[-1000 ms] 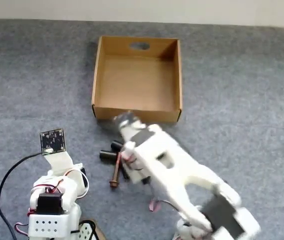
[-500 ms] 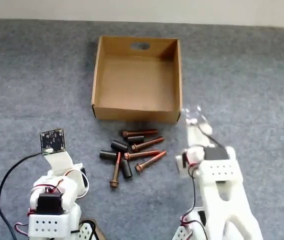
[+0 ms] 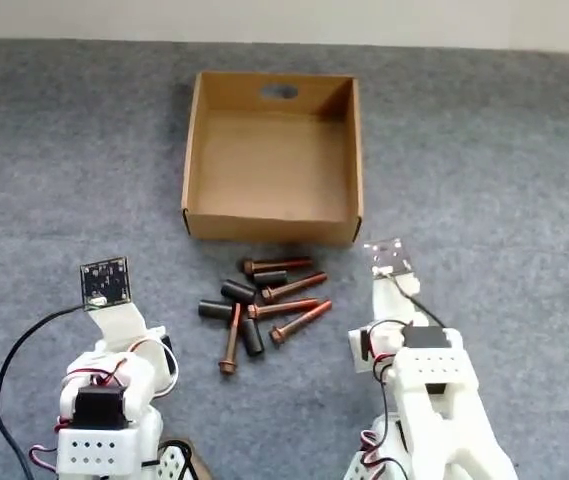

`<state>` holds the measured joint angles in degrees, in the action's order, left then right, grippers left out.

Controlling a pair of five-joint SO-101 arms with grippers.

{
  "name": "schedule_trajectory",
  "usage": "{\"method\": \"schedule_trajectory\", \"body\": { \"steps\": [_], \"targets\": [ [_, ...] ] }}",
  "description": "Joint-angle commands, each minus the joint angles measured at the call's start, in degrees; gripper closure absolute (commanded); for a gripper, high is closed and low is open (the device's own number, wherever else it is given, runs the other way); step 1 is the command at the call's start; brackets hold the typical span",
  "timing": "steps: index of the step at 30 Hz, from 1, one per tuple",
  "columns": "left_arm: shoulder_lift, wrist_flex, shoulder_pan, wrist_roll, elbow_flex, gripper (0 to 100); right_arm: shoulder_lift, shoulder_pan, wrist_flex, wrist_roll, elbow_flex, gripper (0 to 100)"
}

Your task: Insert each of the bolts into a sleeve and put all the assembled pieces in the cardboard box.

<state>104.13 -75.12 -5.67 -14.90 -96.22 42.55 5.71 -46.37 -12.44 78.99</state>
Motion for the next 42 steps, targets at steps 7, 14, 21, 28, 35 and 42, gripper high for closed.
{"method": "schedule_trajectory", "body": {
  "steps": [7,14,21,28,35,42],
  "targets": [
    [0.04,-0.18,-0.4,0.0,-1.01,99,-0.48,-0.92,-0.48,-0.53,-2.68,90.8],
    [0.04,-0.18,-0.31,0.0,-1.01,99,0.22,-0.92,-0.57,-0.26,-2.51,99.3],
    [0.04,-0.18,-0.22,0.0,-1.01,99,-0.31,-0.84,-12.62,-0.09,-17.63,99.3],
    [0.04,2.99,7.52,-0.09,-1.01,99,-0.48,4.7,-22.64,0.0,-31.25,99.3],
    [0.04,3.25,7.43,0.26,6.73,99,-0.48,10.51,-8.48,8.7,-22.29,99.3],
    [-0.04,-2.37,-12.0,0.26,25.54,99,0.22,10.42,-0.57,11.78,-12.97,99.3]
  ]
}}
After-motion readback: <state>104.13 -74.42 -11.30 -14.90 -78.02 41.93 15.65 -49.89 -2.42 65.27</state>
